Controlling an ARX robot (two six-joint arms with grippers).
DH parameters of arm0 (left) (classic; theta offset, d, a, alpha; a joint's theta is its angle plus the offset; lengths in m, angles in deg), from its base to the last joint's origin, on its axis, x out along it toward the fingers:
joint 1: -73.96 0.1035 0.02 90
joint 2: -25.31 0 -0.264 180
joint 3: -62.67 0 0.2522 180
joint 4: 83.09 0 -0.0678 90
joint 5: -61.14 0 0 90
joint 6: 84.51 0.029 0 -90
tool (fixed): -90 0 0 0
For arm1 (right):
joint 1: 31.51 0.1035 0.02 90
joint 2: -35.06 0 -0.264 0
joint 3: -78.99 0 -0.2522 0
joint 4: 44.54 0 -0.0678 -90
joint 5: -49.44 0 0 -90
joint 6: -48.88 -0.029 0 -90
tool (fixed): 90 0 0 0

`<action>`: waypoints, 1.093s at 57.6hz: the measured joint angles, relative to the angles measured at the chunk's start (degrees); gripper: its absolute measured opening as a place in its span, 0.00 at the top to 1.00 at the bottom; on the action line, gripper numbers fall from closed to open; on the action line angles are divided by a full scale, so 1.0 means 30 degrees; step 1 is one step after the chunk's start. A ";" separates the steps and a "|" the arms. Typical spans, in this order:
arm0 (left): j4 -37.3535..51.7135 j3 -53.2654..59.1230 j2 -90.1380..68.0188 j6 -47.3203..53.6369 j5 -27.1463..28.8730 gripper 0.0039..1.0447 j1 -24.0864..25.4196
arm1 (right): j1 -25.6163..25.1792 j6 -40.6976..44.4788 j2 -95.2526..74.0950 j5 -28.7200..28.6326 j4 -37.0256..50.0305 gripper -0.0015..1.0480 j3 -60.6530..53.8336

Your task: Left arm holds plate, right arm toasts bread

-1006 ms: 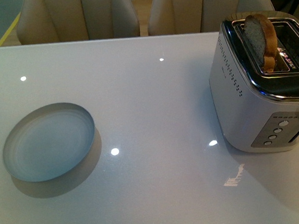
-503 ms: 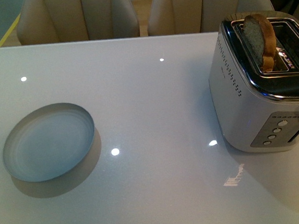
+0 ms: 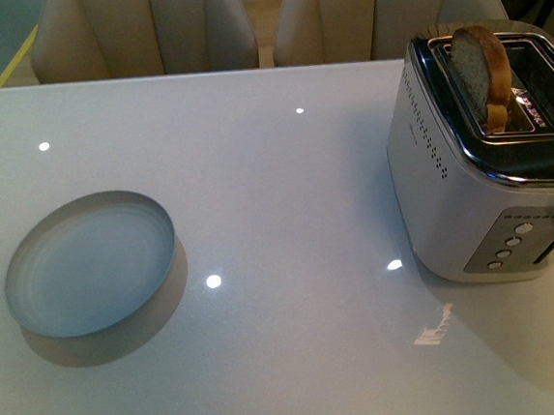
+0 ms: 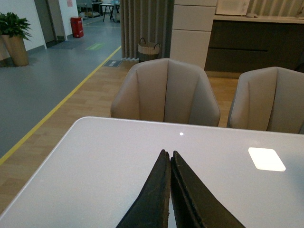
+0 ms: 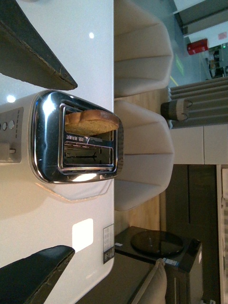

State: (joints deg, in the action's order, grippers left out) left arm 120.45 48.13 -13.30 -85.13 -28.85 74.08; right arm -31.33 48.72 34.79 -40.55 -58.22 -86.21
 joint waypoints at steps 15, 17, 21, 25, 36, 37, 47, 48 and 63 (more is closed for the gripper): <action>-0.4000 0.0007 0.4364 0.0000 0.0000 0.97 0.0000 | 0.0000 0.0000 0.0000 -0.0007 0.0000 0.09 0.0000; -0.4452 0.0007 0.4838 0.0000 0.0000 0.97 0.0000 | 0.0000 0.0000 0.0000 -0.0007 0.0000 0.09 0.0000; -0.5144 0.0007 0.5559 0.0000 0.0000 0.97 0.0000 | 0.0000 0.0000 0.0000 0.0000 0.0000 0.09 0.0000; -0.5865 0.0007 0.6309 0.0000 0.0000 0.97 0.0000 | 0.0000 0.0000 0.0000 0.0000 0.0000 0.09 0.0000; -0.7220 0.0007 0.7665 0.0000 0.0000 0.97 0.0000 | 0.0000 0.0000 0.0000 0.0000 0.0000 0.09 0.0000; -0.7337 0.0007 0.7781 0.0000 0.0000 0.97 0.0000 | 0.0000 0.0000 0.0000 0.0000 0.0000 0.09 0.0000; -0.8466 0.0007 0.8925 0.0000 0.0000 0.97 0.0000 | 0.0000 0.0000 0.0000 0.0000 0.0000 0.09 0.0000; -0.8553 0.0007 0.9020 0.0000 0.0000 0.97 0.0000 | 0.0000 0.0000 0.0000 0.0000 0.0000 0.09 0.0000; -1.2327 0.0000 1.2641 0.0000 0.0000 0.97 -0.0007 | 0.0000 0.0000 0.0000 -0.0007 0.0000 0.09 0.0000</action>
State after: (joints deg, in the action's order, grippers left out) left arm 83.47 48.13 24.62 -85.13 -28.85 74.06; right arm -31.33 48.72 34.79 -40.57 -58.22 -86.21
